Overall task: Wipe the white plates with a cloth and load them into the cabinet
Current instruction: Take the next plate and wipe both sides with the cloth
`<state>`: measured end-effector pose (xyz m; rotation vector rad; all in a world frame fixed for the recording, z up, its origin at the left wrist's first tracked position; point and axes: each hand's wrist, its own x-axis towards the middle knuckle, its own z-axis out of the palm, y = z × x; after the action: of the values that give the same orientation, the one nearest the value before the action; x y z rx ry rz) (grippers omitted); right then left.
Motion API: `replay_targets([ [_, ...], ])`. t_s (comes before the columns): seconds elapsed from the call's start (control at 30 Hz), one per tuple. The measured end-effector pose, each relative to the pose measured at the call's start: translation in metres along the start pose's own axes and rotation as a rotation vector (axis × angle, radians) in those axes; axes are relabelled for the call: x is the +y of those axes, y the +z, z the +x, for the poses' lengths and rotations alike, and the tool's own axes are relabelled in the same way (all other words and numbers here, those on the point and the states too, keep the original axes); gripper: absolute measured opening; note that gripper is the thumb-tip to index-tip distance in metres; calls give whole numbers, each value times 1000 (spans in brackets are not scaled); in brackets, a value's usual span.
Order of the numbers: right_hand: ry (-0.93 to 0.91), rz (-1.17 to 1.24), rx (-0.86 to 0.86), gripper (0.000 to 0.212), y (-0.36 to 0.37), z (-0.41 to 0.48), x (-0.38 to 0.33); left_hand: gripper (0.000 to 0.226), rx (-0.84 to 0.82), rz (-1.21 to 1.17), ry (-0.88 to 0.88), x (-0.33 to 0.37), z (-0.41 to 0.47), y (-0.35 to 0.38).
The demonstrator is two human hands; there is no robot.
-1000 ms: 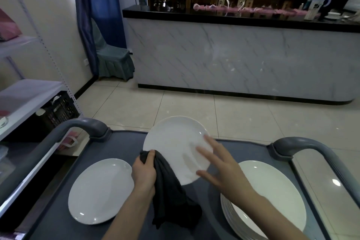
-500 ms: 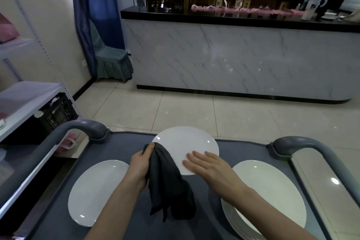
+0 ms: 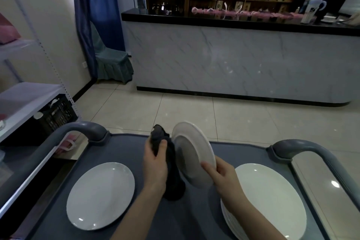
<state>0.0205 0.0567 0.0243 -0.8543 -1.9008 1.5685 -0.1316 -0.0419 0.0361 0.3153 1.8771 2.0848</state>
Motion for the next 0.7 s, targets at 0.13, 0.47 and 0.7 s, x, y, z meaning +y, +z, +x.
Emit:
replay_targets([
  [0.13, 144, 402, 19, 15, 6, -7, -8, 48, -525, 350, 247, -12, -12, 7],
  [0.47, 172, 615, 11, 31, -8, 3, -34, 53, -661, 647, 540, -34, -40, 6],
  [0.7, 218, 616, -44, 35, -2, -6, -34, 51, -572, 708, 516, -12, 0, 14],
])
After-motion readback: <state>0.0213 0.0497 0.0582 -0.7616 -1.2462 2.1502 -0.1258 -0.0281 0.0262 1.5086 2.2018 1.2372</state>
